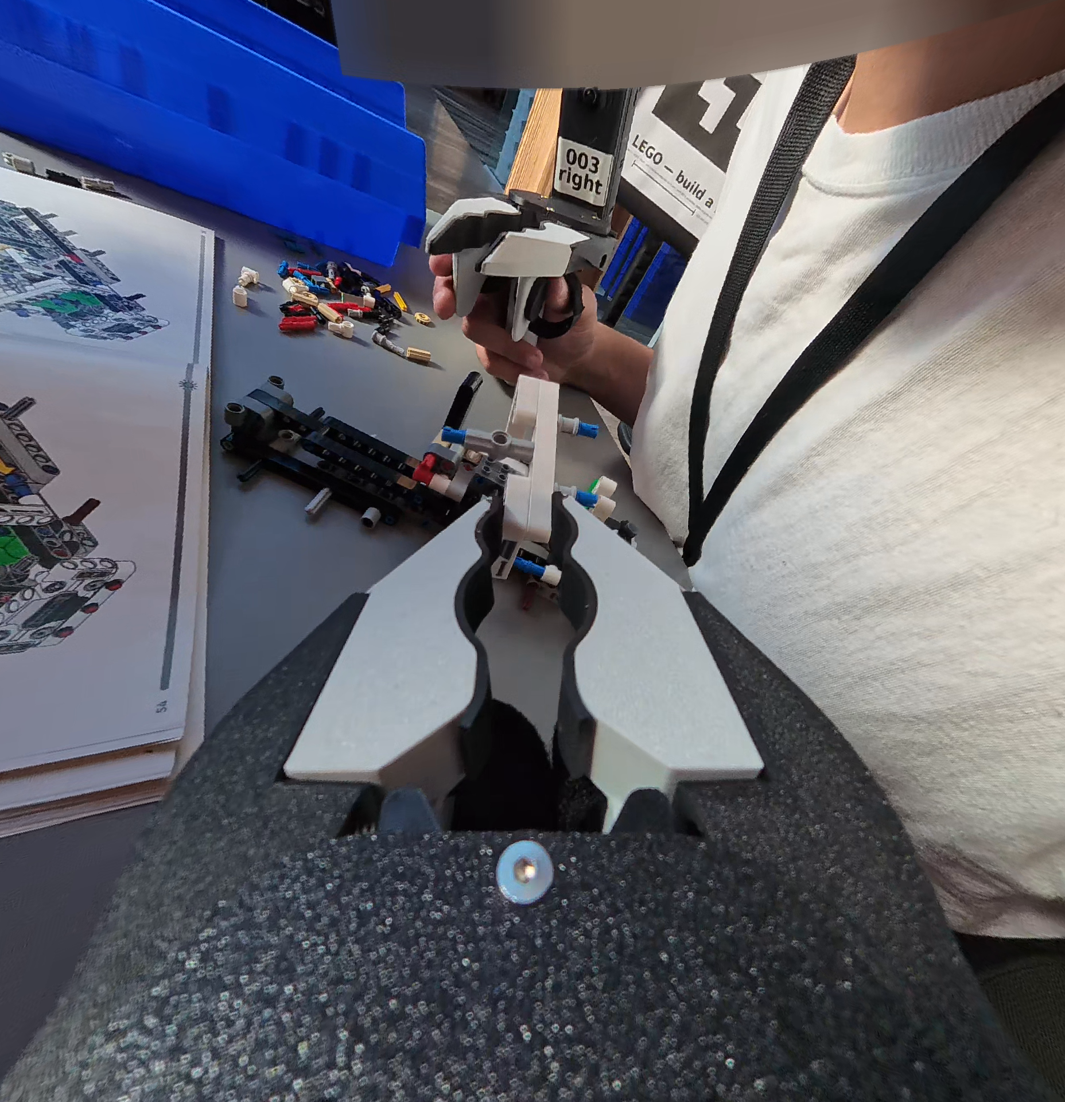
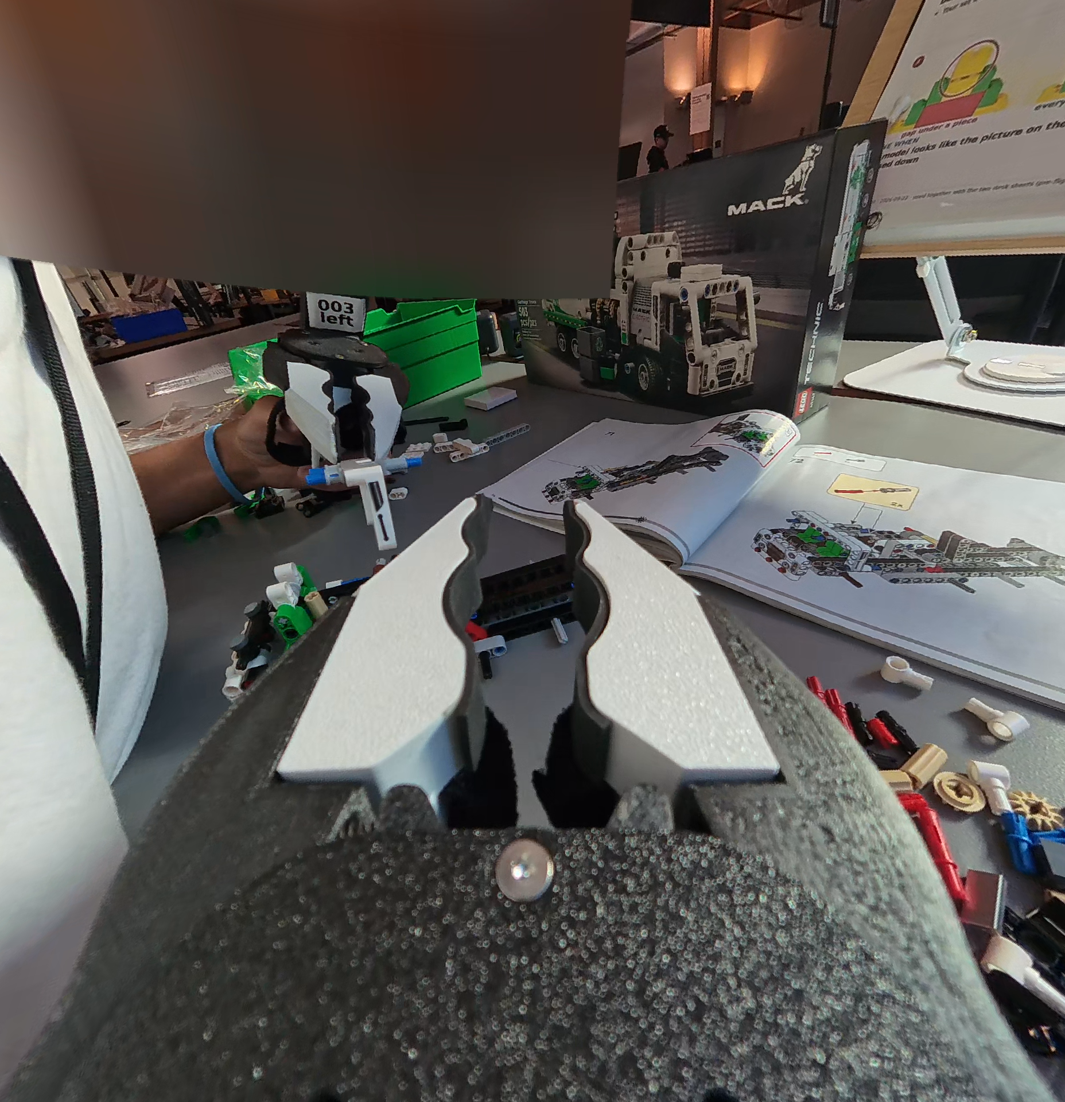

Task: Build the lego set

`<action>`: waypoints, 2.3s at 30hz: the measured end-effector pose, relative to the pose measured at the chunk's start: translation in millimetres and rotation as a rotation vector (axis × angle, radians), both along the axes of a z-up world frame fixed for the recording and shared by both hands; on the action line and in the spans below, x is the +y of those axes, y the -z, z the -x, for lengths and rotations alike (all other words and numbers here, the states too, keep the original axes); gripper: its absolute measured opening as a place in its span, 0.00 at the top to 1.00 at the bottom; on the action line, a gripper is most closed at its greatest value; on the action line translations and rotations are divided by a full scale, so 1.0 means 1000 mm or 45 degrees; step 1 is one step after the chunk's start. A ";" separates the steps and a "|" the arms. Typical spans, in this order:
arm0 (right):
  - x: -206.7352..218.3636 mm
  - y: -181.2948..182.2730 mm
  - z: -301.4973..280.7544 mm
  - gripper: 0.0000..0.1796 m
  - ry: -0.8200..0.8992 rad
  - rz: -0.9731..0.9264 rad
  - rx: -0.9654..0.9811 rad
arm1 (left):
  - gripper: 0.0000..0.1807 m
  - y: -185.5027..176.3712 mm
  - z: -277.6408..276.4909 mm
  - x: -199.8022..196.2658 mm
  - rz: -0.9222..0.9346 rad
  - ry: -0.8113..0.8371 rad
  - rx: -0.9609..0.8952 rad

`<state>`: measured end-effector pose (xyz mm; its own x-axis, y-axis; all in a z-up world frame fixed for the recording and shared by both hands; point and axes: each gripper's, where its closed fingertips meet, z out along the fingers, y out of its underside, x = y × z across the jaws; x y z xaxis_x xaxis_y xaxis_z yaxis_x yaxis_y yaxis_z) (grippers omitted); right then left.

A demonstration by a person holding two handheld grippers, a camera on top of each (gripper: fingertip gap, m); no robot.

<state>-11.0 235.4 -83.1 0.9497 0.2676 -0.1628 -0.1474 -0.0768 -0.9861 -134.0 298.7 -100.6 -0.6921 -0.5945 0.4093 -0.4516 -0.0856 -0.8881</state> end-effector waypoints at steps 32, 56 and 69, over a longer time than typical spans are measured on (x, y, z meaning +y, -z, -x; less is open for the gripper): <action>-0.011 0.001 0.039 0.86 -0.101 -0.043 -0.228 | 0.93 0.013 0.030 -0.069 -0.283 0.304 -0.001; -0.022 0.038 0.127 0.87 -0.358 0.259 -0.391 | 0.93 0.024 0.024 -0.060 -0.402 0.231 0.028; -0.015 0.039 0.129 0.85 -0.356 0.243 -0.347 | 0.93 0.024 0.020 -0.058 -0.349 0.208 0.029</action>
